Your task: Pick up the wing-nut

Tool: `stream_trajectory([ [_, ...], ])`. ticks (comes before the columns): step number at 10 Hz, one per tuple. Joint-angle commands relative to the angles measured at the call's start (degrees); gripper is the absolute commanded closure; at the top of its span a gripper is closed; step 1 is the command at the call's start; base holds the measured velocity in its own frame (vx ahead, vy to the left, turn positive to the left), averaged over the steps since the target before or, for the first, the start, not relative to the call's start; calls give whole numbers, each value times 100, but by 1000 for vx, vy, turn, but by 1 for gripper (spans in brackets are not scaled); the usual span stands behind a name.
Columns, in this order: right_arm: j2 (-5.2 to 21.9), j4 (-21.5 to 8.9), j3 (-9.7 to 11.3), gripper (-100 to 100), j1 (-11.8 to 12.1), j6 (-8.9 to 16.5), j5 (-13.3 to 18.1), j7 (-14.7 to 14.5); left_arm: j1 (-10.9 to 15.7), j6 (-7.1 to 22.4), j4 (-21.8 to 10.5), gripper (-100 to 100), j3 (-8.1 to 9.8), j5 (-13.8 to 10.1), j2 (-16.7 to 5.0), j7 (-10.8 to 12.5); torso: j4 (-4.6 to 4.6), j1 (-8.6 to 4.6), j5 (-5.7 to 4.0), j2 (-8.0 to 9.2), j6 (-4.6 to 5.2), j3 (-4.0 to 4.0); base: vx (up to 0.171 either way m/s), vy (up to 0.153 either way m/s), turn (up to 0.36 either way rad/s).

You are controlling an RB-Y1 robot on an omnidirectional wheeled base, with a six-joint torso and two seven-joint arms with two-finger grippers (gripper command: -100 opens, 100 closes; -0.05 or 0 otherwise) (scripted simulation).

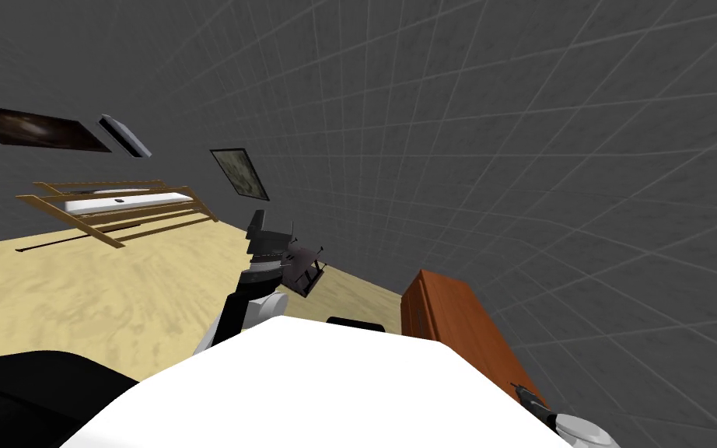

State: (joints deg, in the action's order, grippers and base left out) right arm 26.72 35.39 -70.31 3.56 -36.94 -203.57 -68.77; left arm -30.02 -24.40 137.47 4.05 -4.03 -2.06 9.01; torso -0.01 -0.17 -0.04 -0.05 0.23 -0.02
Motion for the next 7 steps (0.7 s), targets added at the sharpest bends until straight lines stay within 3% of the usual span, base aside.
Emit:
stream_trajectory([
  [1, 22, -253, -42, -100, -47, 61, -204, -120, 0, 0, 0, 0, 0, 0, 0, 0, 0, 0, 0, 0, 0, 0, -33, -1, 106],
  [3, 26, -248, -38, -100, -46, 64, -188, -110, 0, 0, 0, 0, 0, 0, 0, 0, 0, 0, 0, -2, 0, -1, -18, -1, 30],
  [4, 34, -269, -40, 0, -48, 77, -198, -128, 0, 0, 0, 0, 0, 0, 0, 0, -1, 0, 0, -7, 1, -4, 0, 0, 0],
  [5, 140, -553, 247, -100, -177, 264, 89, 160, 0, 0, 0, 0, 0, 0, 0, 0, -2, 0, 0, -10, 0, -6, -139, -43, 265],
  [7, 140, -597, 580, -100, -177, 264, 440, 481, 2, 0, -1, 0, 0, 0, -1, 0, 9, -25, -5, 37, -3, 21, -97, -51, 170],
])
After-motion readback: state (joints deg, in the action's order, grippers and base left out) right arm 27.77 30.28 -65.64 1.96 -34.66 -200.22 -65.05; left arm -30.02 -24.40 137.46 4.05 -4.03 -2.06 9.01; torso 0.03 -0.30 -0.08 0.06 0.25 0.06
